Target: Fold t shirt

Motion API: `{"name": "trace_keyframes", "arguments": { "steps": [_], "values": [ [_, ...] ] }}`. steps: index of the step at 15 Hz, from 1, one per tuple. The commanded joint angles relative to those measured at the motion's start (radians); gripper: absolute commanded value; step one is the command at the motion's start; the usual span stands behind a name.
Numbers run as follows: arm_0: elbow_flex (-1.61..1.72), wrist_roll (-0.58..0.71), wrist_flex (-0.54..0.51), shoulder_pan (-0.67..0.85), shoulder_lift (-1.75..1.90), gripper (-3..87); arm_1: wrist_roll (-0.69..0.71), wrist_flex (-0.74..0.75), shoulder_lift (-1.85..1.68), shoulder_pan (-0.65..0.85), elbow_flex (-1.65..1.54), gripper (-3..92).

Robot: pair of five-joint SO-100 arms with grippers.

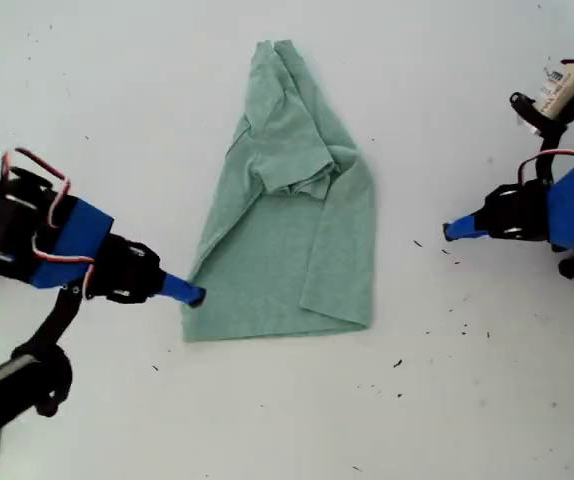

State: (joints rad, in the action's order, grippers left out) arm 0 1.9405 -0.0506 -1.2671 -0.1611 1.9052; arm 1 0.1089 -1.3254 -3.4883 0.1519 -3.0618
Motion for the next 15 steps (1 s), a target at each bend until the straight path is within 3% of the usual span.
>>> {"name": "trace_keyframes", "arguments": {
  "steps": [1, 2, 4, 5, 6, 8, 10, 13, 15],
  "values": [
    [-0.002, -0.012, 0.101, -0.023, -0.118, 28.7, 0.003, 0.0, -0.012, -0.021, -0.049, 2.5],
    [0.008, -0.017, 0.137, -0.026, -0.163, 28.7, 0.002, 0.0, -0.012, -0.028, -0.049, 2.5],
    [0.143, -0.029, 0.318, -0.025, -0.179, 27.5, 0.002, 0.0, -0.012, -0.034, -0.049, 2.5],
    [0.213, -0.048, 0.403, -0.031, -0.187, 22.0, 0.003, 0.0, -0.012, -0.037, -0.049, 2.5],
    [0.25, -0.077, 0.446, -0.046, -0.19, 0.3, 0.006, 0.0, -0.012, -0.037, -0.049, 2.5],
    [0.239, -0.123, 0.428, -0.078, -0.112, -0.2, 0.011, 0.0, -0.012, -0.034, -0.049, 2.5],
    [0.164, -0.149, 0.293, -0.095, 0.023, -0.2, 0.011, 0.0, -0.012, -0.032, -0.049, 2.5],
    [0.052, -0.129, 0.183, -0.055, 0.155, -0.2, 0.006, 0.0, -0.012, -0.038, -0.049, 2.5],
    [-0.037, -0.044, 0.195, 0.0, 0.129, -0.2, 0.003, 0.0, -0.012, -0.043, -0.049, 2.5]
  ]
}}
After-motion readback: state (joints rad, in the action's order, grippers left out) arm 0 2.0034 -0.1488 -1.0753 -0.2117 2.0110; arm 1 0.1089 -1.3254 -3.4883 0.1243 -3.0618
